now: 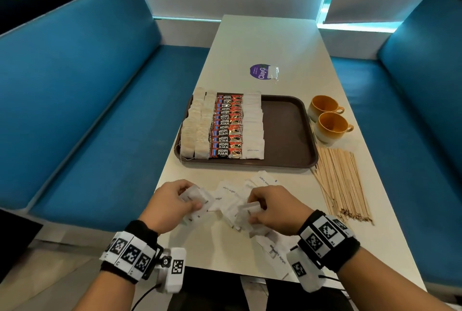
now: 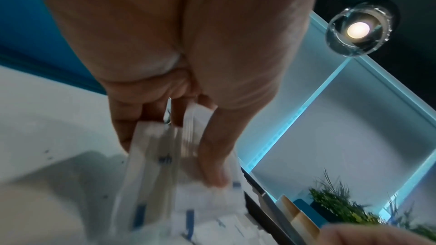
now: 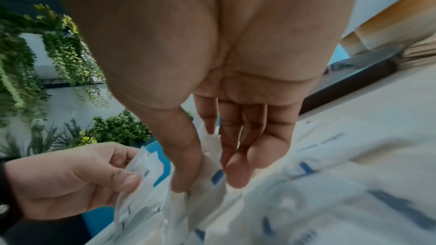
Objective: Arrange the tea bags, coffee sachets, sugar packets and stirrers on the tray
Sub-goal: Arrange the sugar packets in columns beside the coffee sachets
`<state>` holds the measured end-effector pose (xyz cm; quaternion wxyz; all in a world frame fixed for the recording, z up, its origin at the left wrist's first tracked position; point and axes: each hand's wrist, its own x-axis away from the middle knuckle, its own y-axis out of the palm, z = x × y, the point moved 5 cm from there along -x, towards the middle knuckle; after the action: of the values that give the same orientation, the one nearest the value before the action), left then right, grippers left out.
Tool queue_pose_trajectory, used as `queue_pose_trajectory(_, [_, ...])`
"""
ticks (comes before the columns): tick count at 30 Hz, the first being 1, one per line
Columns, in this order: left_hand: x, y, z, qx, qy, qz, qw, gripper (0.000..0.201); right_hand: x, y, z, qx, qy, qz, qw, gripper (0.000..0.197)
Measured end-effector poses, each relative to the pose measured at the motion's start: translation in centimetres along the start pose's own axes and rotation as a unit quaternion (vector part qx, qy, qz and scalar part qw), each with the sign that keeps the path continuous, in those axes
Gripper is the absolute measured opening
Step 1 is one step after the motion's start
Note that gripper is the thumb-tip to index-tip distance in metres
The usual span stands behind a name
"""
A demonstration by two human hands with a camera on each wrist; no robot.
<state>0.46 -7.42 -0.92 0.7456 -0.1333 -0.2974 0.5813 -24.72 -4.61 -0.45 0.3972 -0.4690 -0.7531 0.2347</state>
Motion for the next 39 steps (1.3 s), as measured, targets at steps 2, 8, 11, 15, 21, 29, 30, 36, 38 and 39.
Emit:
queue_pose_trajectory(2, [-0.4, 0.6, 0.9, -0.059, 0.017, -0.033, 0.998, 0.021, -0.6, 0.1, -0.9, 0.005, -0.011, -0.005, 1.000, 0.037])
queue_pose_trajectory(8, [-1.8, 3.6, 2.4, -0.229, 0.065, -0.055, 0.970, 0.028, -2.4, 1.0, -2.4, 0.104, -0.022, -0.051, 0.993, 0.073])
queue_pose_trajectory(11, [-2.0, 4.4, 2.4, -0.277, 0.078, -0.067, 0.955, 0.034, -2.8, 1.2, -2.5, 0.131, -0.017, -0.045, 0.990, 0.058])
queue_pose_trajectory(15, [-2.0, 5.0, 2.2, -0.327, 0.062, -0.082, 0.939, 0.017, -2.8, 1.4, -2.4, 0.149, -0.025, -0.035, 0.988, 0.043])
queue_pose_trajectory(21, [-1.3, 4.3, 2.0, -0.207, 0.057, -0.096, 0.972, 0.025, -2.2, 1.5, -2.6, 0.146, -0.065, -0.021, 0.987, 0.025])
queue_pose_trajectory(29, [0.5, 2.9, -0.3, 0.009, -0.015, -0.077, 0.997, 0.026, -0.5, 0.3, -1.2, -0.035, -0.043, -0.006, 0.998, 0.028])
queue_pose_trajectory(30, [0.6, 2.8, -0.4, 0.040, -0.019, -0.080, 0.996, 0.026, -0.3, -0.2, -1.1, -0.058, -0.042, 0.008, 0.997, 0.028])
queue_pose_trajectory(36, [1.1, 5.0, 1.8, 0.373, -0.057, -0.123, 0.918, 0.025, 1.1, -2.7, -2.0, -0.282, -0.081, 0.032, 0.956, 0.031])
queue_pose_trajectory(38, [1.4, 6.2, 3.3, 0.415, -0.060, -0.164, 0.893, 0.027, 1.3, -3.1, -2.6, -0.322, -0.082, 0.034, 0.943, 0.031])
queue_pose_trajectory(39, [1.7, 6.7, 4.3, 0.428, -0.056, -0.191, 0.882, 0.031, 1.3, -3.2, -2.7, -0.322, -0.075, 0.045, 0.943, 0.032])
